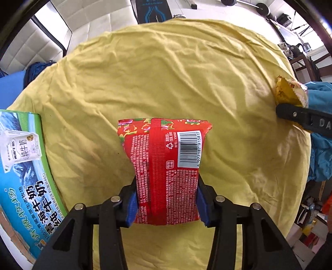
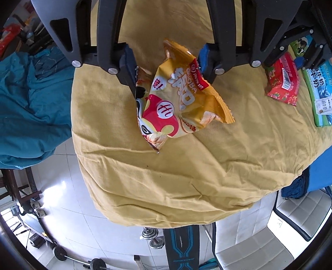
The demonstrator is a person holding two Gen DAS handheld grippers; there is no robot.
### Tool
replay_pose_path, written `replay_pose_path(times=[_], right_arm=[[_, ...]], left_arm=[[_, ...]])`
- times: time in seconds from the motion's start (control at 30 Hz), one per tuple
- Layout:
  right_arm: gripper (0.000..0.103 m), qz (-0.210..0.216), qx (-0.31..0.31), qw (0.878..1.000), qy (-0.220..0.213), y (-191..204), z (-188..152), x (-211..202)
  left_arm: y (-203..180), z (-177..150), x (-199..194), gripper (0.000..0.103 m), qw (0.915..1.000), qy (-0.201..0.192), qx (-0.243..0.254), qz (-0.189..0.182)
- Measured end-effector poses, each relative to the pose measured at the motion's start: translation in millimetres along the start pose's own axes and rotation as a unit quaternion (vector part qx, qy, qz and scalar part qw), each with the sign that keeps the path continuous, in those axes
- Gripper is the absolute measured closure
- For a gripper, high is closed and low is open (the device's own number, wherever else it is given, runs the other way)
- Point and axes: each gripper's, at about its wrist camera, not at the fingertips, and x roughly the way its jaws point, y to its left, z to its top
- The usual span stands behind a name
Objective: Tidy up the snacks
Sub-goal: 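Carry both bags into the box and open both tools to release them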
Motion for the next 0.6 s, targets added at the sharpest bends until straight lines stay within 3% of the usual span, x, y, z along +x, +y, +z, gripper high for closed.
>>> replay_pose_path(times=[0.33, 0.47, 0.6], right_arm=[[0.061, 0.014, 0.006, 1.0, -0.013, 8.9, -26.4, -24.0], [0.062, 0.024, 0.007, 0.999, -0.024, 15.4, -39.3, -38.3], [0.062, 0.035, 0.006, 0.999, -0.04, 25.2, -54.3, -56.0]], left_arm=[[9.3, -4.3, -34.5, 0.06, 0.9996, -0.021, 0.001, -0.016], [26.4, 16.3, -86.0, 0.06, 0.9991, -0.037, 0.001, -0.021], [30.5, 7.4, -114.2, 0.06, 0.998, -0.056, 0.002, -0.028]])
